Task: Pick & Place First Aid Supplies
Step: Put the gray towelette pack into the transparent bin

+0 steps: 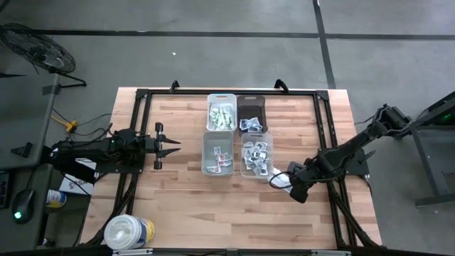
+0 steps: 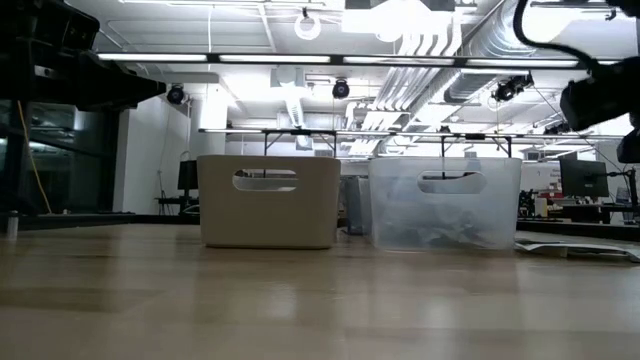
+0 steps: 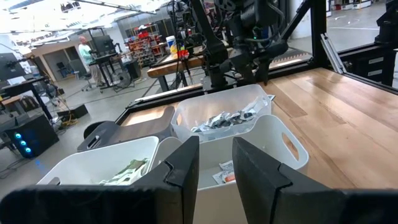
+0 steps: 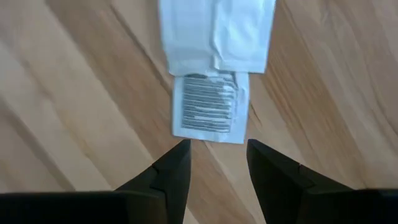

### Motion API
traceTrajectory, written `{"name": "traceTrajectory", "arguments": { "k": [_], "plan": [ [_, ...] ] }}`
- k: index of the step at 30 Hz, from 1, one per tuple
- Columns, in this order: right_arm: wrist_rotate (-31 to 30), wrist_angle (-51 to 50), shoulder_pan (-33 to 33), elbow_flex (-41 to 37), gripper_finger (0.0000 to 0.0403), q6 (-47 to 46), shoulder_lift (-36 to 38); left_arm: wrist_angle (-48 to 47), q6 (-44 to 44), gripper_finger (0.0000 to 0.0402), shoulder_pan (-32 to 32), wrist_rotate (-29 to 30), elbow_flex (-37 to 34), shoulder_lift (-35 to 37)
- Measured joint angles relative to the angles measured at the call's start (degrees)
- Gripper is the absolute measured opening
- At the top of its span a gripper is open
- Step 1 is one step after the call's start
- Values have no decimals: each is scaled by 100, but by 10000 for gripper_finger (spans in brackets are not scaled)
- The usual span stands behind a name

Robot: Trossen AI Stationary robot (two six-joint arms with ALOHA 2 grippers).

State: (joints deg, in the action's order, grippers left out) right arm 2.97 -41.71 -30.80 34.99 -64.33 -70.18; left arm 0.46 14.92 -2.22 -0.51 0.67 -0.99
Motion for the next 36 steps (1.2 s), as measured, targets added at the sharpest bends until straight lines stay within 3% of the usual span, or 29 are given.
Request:
{"name": "traceTrajectory", "arguments": {
  "k": [7, 16, 20, 27, 36],
  "plan": [
    [52, 422, 4, -27, 162, 5, -505, -2, 0, 96, -2, 0, 0, 1],
    [110, 569, 4, -26, 236, 34, -783, -1, -1, 96, -2, 0, 0, 2],
    [-129, 566, 4, -23, 255, -9, -827, -1, -1, 96, -1, 0, 0, 1],
    [-115, 592, 6, 48, 234, -18, -1454, -1, 0, 96, -2, 0, 0, 0],
    [-142, 219, 8, 257, 169, -18, -1680, 0, -1, 96, -1, 0, 0, 1]
  ]
}}
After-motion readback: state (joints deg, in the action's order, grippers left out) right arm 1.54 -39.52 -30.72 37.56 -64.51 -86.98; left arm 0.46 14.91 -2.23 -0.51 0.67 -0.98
